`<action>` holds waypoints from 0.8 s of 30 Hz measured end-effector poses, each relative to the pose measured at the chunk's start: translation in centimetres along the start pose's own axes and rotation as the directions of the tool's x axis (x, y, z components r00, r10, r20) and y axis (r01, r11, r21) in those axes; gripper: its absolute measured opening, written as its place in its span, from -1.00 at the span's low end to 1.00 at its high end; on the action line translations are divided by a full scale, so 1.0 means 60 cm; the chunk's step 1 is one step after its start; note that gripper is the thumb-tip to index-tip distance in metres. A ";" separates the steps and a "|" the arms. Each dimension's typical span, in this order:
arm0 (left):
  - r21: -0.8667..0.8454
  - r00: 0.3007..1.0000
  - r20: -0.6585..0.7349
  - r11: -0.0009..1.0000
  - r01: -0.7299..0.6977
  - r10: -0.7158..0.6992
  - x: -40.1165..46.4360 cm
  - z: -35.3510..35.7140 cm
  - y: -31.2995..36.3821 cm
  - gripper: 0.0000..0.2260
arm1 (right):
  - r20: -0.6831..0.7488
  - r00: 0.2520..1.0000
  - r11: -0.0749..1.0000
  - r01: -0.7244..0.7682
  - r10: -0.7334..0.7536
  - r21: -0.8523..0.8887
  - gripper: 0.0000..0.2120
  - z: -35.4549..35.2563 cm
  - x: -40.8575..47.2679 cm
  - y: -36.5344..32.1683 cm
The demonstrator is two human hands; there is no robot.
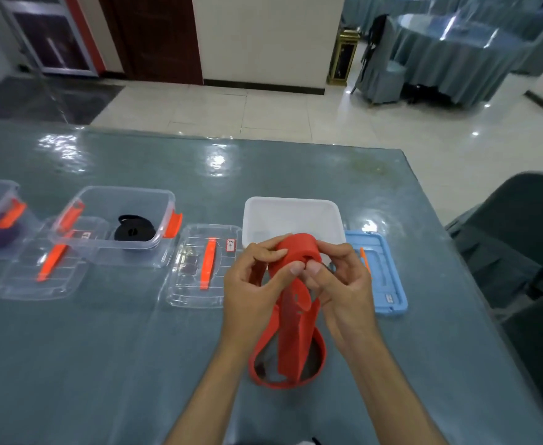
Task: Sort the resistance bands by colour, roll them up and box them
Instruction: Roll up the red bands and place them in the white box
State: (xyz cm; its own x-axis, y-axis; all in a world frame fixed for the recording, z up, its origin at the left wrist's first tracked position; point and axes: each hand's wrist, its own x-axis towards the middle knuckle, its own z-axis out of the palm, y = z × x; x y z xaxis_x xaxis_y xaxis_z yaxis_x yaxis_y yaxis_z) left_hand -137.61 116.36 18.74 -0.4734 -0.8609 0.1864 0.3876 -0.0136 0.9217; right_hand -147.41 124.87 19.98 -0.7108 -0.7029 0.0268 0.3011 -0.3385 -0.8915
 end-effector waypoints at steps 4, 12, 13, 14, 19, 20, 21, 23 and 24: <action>-0.029 0.999 0.023 0.999 0.035 -0.034 0.024 0.009 0.011 -0.82 | -0.022 1.000 1.000 0.013 -0.014 -0.017 -0.68 0.005 0.019 -0.010; -0.015 0.998 -0.052 0.999 -0.047 0.046 0.064 0.028 0.024 -0.81 | 0.063 0.989 0.958 0.146 -0.134 -0.248 -0.76 0.005 0.073 -0.036; -0.017 0.998 -0.051 0.999 -0.048 0.047 0.070 0.028 0.028 -0.79 | 0.065 0.988 0.959 0.149 -0.137 -0.239 -0.75 0.007 0.076 -0.041; -0.024 0.998 -0.036 0.998 -0.052 0.051 0.077 0.028 0.033 -0.77 | 0.063 0.987 0.961 0.156 -0.145 -0.230 -0.73 0.010 0.079 -0.047; -0.029 0.995 0.051 0.996 -0.082 0.084 0.110 0.027 0.074 -0.69 | 0.132 0.970 0.945 0.232 -0.206 -0.230 -0.53 0.039 0.093 -0.099; -0.029 0.995 0.061 0.997 -0.077 0.079 0.116 0.026 0.085 -0.72 | 0.150 0.965 0.946 0.245 -0.216 -0.212 -0.56 0.045 0.096 -0.109; -0.019 0.994 0.080 0.997 -0.075 0.077 0.122 0.025 0.096 -0.74 | 0.159 0.963 0.950 0.247 -0.218 -0.191 -0.59 0.052 0.099 -0.118; 0.028 0.986 0.145 0.995 -0.091 0.086 0.134 0.023 0.119 -0.73 | 0.146 0.969 0.962 0.223 -0.201 -0.158 -0.62 0.060 0.104 -0.131; 0.051 0.980 0.177 0.993 -0.103 0.092 0.139 0.022 0.130 -0.72 | 0.136 0.972 0.968 0.208 -0.189 -0.142 -0.63 0.064 0.105 -0.136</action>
State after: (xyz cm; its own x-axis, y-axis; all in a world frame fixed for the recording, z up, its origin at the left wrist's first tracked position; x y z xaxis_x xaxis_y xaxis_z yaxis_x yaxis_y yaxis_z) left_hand -139.56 109.76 27.91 -0.5681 -0.7549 0.3278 0.3935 0.1007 0.9138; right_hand -151.90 120.79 29.20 -0.6618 -0.7045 0.2564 0.0527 -0.3849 -0.9215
